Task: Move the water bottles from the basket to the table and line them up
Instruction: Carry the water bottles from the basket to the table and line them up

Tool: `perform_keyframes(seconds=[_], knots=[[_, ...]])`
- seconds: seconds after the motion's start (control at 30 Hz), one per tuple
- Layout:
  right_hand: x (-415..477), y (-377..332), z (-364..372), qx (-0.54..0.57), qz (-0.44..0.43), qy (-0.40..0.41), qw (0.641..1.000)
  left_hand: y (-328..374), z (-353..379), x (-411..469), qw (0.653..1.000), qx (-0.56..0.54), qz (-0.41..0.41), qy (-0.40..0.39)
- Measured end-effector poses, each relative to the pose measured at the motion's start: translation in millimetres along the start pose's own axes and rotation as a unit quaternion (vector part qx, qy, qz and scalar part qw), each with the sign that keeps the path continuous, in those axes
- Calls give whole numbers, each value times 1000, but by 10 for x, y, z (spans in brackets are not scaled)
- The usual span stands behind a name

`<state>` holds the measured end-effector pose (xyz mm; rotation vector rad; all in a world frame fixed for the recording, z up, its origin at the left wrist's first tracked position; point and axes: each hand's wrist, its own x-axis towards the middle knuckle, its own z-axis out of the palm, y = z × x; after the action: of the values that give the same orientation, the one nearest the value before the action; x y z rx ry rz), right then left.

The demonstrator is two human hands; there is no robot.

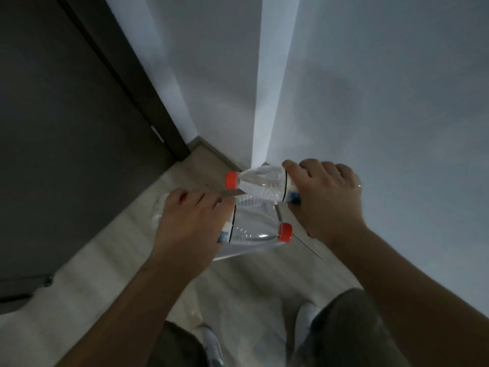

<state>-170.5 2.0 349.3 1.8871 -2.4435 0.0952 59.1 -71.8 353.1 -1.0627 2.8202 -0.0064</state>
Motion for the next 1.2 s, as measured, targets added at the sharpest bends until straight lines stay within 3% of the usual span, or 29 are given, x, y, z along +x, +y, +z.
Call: perform_keyframes(seconds=[0.13, 0.27, 0.43, 0.7, 0.9, 1.0, 1.2], knots=[[-83, 78, -1523, 8, 20, 1, 1000, 122, -1520, -205, 1000, 2, 21, -17], [-268, 214, -2875, 24, 46, -7, 999, 312, -2797, -390, 998, -9, 60, 30], [-617, 516, -3902, 31, 99, 0, 995, 634, -3817, -417, 989, 21, 120, 81], [-1235, 1203, -4342, 20, 188, 39, 981, 1328, -4342, -122, 965, 11, 239, 106], [-1685, 1548, -4541, -18, 316, 78, 945, 1815, -4639, 264, 932, 5, 346, 109], [-1948, 1564, -4585, -32, 398, 97, 912, 2077, -4766, 463, 899, 19, 425, 102], [-2553, 1228, -4742, -36, 571, 71, 817, 2690, -4849, 655, 795, 7, 597, 104]])
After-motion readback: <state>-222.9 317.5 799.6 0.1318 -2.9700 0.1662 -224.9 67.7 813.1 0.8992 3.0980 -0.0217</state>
